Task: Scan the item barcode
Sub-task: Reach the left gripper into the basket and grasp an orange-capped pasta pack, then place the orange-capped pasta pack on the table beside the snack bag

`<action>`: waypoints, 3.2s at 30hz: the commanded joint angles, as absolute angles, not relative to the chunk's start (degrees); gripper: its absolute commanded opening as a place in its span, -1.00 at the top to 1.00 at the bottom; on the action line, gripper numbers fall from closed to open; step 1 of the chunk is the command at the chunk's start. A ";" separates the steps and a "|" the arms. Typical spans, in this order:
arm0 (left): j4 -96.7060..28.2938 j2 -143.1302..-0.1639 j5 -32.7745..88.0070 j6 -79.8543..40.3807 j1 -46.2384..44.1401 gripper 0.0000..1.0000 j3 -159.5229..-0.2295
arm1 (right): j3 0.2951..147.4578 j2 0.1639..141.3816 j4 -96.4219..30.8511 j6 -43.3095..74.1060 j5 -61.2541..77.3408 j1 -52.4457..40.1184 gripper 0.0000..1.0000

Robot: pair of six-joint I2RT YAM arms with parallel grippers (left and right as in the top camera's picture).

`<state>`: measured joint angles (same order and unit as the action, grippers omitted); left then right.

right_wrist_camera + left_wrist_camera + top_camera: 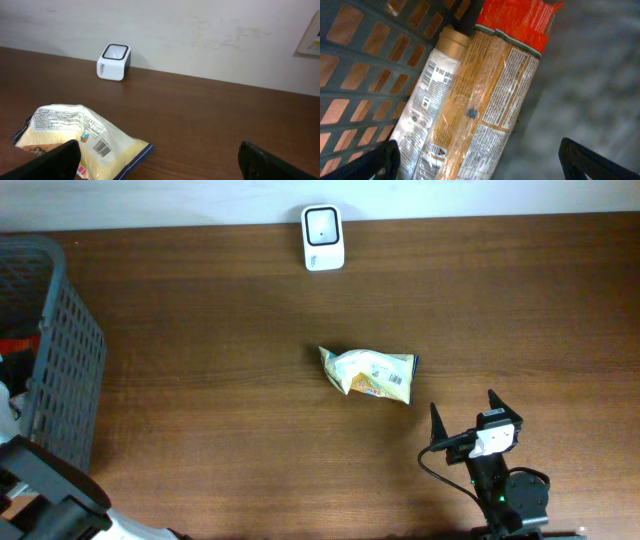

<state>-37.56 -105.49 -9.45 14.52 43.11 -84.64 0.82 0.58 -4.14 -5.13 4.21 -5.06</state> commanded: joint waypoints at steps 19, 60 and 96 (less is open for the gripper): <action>-31.68 -118.02 -6.17 20.88 45.91 -0.12 -83.40 | 0.32 0.21 -4.10 -5.37 4.47 -4.84 -0.97; -49.23 -94.08 9.87 -10.26 -6.44 1.00 -89.93 | 0.32 0.21 -4.10 -5.37 4.47 -4.84 -0.97; -48.18 -95.68 -4.58 -6.76 36.67 -0.98 -86.74 | 0.32 0.21 -4.08 -5.37 4.47 -4.84 -0.97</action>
